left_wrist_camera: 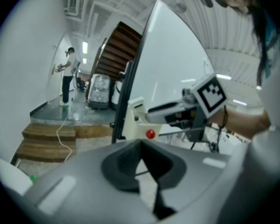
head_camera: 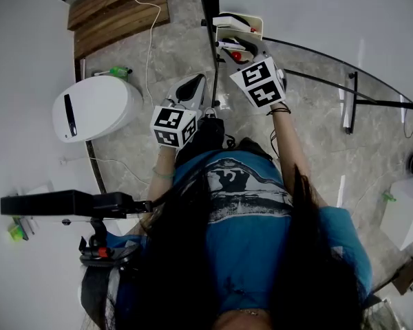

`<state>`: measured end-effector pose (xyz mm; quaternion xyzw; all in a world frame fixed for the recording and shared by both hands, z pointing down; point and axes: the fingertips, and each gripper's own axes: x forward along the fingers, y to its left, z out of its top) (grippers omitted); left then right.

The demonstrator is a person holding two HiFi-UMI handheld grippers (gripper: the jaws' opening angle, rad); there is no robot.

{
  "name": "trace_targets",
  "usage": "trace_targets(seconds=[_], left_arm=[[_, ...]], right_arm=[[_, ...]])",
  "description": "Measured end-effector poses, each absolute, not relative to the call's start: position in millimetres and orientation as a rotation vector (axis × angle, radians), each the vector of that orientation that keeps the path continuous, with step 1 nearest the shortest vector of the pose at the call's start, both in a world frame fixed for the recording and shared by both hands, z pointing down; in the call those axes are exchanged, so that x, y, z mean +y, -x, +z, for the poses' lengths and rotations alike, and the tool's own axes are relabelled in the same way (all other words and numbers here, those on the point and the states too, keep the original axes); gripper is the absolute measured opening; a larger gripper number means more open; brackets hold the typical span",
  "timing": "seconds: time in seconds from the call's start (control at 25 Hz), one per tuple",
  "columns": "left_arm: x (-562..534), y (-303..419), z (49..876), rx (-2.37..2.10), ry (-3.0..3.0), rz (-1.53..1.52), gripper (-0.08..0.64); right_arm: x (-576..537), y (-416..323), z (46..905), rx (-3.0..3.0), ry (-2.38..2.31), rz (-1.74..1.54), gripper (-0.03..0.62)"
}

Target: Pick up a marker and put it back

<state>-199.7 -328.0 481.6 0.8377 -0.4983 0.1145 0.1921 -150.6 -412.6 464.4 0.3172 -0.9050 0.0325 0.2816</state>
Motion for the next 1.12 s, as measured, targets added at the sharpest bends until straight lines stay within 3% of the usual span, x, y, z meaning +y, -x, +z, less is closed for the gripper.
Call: trace_targets(seconds=[0.6, 0.84, 1.12], left_arm=[[-270, 128, 472, -1.433, -2.345, 0.296, 0.003], [-209, 55, 467, -1.52, -2.315, 0.231, 0.003], [-172, 45, 476, -1.576, -2.232, 0.207, 0.002]], right_arm=[[-316, 63, 426, -2.686, -0.949, 0.34, 0.144], [-241, -15, 431, -2.716, -0.912, 0.388, 0.057], [-207, -23, 453, -2.703, -0.811, 0.465, 0.035]])
